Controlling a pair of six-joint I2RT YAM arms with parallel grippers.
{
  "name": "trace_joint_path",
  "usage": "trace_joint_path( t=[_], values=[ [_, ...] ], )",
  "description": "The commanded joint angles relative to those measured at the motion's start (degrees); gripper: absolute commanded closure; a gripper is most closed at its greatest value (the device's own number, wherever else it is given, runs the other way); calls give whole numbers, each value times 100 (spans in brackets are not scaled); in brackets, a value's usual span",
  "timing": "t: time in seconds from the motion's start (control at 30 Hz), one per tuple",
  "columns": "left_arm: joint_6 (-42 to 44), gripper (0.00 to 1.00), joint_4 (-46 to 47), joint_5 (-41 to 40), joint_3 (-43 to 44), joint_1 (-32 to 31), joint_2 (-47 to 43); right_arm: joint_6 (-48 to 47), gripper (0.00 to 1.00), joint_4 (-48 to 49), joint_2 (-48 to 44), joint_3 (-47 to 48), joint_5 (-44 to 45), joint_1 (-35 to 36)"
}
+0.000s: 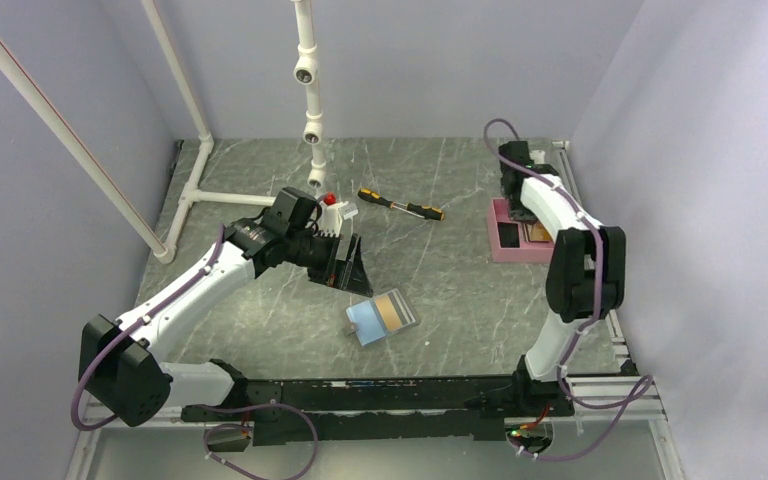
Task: Put the credit cards into the card holder
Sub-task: Pick up the credit card from the storage box.
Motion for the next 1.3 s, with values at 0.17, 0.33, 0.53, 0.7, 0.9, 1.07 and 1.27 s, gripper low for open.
trace_joint_path(
  t=[0.17,0.33,0.53,0.7,0.9,1.07,1.27],
  values=[
    [-236,1,266,397,49,36,-13,845,100,34,-615,-121,-2863,-745],
    [-545,2,530,504,9,34,37,965,100,232,-583,-354,-4015,-824],
    [-1278,7,1267,754,-230,-6,194,1256,100,789,-789,-876,-5478,-812],
    [-1598,11,1762,547,-180,-233,530,1491,100,982,-891,-1230,-5757,-374],
    [-2125,16,2718,215,49,-563,1225,1503,100,1119,-1425,-1529,-4942,212],
    [-2627,25,3309,-224,536,-633,1969,1266,100,1332,-2084,-1847,-3815,314],
    [-3157,36,3743,-741,1597,-685,3255,1068,100,2391,-2926,-2821,-3621,362]
  ],
)
